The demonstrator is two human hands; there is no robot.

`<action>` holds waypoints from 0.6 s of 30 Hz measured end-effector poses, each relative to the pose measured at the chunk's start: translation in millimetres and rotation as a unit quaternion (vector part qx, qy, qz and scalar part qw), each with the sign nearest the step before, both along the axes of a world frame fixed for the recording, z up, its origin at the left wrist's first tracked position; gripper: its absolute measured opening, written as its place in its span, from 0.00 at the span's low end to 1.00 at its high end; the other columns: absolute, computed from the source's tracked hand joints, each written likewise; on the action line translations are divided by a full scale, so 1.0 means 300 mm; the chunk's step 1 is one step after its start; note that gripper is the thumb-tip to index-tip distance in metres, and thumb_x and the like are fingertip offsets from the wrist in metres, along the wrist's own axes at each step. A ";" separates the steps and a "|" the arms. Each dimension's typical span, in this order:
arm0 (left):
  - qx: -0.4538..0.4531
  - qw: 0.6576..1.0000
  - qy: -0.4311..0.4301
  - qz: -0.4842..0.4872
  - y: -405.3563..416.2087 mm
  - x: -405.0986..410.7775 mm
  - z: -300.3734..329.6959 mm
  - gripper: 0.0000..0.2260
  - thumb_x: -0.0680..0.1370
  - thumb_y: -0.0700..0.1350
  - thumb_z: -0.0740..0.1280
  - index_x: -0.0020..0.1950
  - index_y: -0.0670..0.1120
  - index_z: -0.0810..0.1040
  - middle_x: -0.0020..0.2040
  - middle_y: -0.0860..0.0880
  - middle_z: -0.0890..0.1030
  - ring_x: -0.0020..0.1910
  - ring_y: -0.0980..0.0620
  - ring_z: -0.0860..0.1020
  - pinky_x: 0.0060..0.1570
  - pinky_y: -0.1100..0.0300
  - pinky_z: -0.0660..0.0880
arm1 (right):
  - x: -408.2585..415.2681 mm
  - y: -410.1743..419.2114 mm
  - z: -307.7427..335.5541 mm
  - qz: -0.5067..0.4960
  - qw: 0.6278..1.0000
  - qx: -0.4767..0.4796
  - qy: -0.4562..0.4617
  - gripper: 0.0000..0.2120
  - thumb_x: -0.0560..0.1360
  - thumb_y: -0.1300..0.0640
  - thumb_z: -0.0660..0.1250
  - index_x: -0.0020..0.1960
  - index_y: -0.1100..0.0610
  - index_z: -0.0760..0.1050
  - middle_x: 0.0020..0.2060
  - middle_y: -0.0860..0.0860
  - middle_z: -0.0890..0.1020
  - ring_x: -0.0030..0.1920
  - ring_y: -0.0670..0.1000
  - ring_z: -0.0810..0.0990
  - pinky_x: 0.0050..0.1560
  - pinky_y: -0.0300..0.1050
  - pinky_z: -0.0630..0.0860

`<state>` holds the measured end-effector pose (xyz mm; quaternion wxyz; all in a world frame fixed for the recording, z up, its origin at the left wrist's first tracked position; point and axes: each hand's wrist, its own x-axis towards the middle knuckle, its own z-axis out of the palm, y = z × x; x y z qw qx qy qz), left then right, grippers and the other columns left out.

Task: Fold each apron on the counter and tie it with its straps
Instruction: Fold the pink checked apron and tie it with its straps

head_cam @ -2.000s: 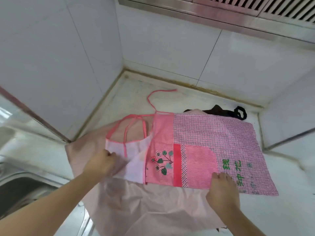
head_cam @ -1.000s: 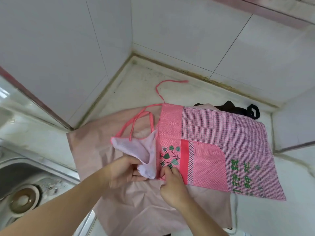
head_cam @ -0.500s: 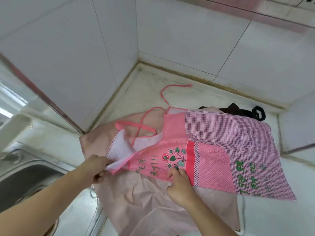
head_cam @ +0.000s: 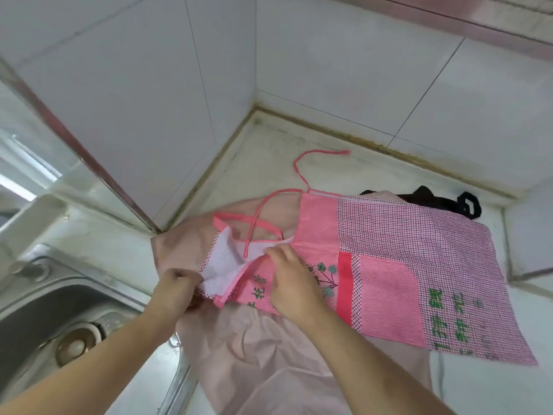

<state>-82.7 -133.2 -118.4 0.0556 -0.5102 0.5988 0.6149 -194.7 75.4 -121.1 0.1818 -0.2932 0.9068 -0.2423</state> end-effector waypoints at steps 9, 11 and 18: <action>-0.209 0.915 0.014 -0.345 -0.043 0.046 -0.023 0.36 0.62 0.62 0.84 0.63 0.59 0.70 0.61 0.56 0.65 0.53 0.71 0.72 0.56 0.76 0.68 | -0.102 -0.170 -0.033 0.072 0.995 0.049 0.045 0.07 0.76 0.56 0.66 0.44 0.56 0.82 0.46 0.57 0.84 0.50 0.60 0.79 0.52 0.53 0.75; -0.291 0.913 -0.006 -0.287 -0.015 0.041 -0.061 0.43 0.62 0.63 0.84 0.69 0.50 0.67 0.63 0.52 0.65 0.58 0.63 0.72 0.61 0.65 0.70 | -0.093 -0.197 -0.041 0.003 1.000 -0.025 -0.013 0.09 0.75 0.59 0.64 0.35 0.55 0.72 0.34 0.53 0.80 0.38 0.58 0.77 0.39 0.51 0.72; -0.338 0.919 -0.077 -0.185 -0.015 -0.016 -0.057 0.07 0.78 0.46 0.68 0.51 0.47 0.71 0.46 0.48 0.79 0.48 0.38 0.81 0.44 0.49 0.75 | -0.093 -0.167 -0.067 -0.046 0.996 -0.062 -0.042 0.12 0.74 0.61 0.64 0.34 0.56 0.64 0.32 0.49 0.71 0.35 0.54 0.70 0.36 0.56 0.66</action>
